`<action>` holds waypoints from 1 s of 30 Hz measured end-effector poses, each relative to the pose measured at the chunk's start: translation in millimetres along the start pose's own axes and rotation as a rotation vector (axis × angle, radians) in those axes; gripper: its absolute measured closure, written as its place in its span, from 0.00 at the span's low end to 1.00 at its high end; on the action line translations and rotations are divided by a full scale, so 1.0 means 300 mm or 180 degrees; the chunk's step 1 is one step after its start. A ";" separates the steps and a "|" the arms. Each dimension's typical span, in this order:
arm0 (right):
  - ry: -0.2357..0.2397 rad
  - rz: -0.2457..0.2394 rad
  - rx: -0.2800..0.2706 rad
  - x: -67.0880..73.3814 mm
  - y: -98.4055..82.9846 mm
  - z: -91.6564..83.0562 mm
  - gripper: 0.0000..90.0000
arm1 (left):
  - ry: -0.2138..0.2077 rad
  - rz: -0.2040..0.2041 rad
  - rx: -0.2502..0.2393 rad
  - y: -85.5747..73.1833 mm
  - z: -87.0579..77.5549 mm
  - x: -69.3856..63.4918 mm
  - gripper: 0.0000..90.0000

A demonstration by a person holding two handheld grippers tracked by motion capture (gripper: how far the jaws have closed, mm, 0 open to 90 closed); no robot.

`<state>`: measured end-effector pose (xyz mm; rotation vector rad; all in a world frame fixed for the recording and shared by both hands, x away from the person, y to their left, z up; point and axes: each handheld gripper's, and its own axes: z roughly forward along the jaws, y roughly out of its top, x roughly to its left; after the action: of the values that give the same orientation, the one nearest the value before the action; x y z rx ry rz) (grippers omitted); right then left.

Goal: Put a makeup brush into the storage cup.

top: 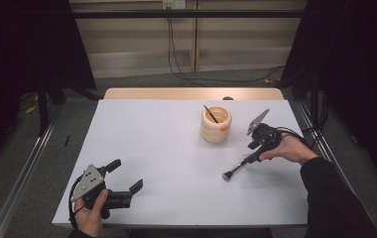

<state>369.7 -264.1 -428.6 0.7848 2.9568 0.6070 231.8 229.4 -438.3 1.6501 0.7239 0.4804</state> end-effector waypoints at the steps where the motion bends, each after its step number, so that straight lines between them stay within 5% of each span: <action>1: 0.0006 0.0006 0.0006 -0.002 -0.001 0.002 0.44 | -0.0007 -0.0039 -0.0018 0.000 0.001 -0.003 0.01; 22: 0.0050 -0.0191 0.0350 0.012 -0.001 0.067 0.49 | -0.0011 -0.0026 -0.0004 -0.001 0.000 -0.003 0.01; 30: 0.0080 -0.0219 0.0320 0.010 -0.006 0.067 0.53 | -0.0011 -0.0015 -0.0007 -0.001 0.001 -0.001 0.01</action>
<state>368.5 -256.7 -447.5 0.6832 3.0434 0.4715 231.7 229.2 -438.6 1.6465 0.7243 0.4747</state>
